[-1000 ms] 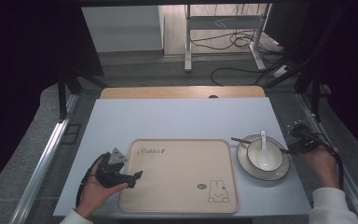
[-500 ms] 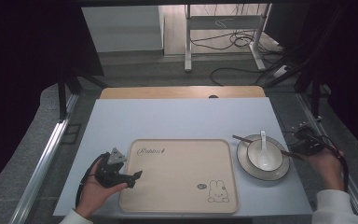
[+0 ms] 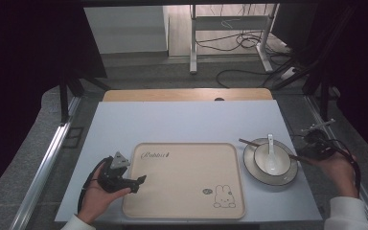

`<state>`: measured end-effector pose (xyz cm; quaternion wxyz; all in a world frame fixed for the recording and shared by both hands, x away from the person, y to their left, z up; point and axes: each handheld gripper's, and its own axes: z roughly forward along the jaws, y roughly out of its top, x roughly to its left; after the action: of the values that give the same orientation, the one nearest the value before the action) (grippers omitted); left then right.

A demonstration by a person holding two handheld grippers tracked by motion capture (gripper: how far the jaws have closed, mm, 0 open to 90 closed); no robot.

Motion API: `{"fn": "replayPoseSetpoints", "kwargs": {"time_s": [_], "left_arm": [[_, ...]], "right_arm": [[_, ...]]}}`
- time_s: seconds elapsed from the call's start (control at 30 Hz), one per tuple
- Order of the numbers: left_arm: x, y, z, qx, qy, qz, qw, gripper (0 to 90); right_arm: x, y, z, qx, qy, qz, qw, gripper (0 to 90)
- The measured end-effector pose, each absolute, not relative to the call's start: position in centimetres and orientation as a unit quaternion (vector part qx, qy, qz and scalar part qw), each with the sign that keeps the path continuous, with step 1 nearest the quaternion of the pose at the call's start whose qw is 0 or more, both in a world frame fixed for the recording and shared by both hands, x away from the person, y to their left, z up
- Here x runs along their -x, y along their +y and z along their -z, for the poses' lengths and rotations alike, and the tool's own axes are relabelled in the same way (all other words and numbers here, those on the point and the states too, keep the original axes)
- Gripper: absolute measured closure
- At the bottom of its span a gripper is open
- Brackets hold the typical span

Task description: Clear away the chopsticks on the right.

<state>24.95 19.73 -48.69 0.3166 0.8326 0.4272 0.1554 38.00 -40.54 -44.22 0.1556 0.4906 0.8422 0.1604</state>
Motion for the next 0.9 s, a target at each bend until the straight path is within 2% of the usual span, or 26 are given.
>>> {"fn": "replayPoseSetpoints", "kwargs": {"time_s": [0.9], "left_arm": [[-24.86,19.78,48.70,-0.835,0.423,-0.155,0.316,13.0]], "right_arm": [[-37.90,-40.33,44.72,-0.480,0.853,-0.155,0.130,89.3]]}}
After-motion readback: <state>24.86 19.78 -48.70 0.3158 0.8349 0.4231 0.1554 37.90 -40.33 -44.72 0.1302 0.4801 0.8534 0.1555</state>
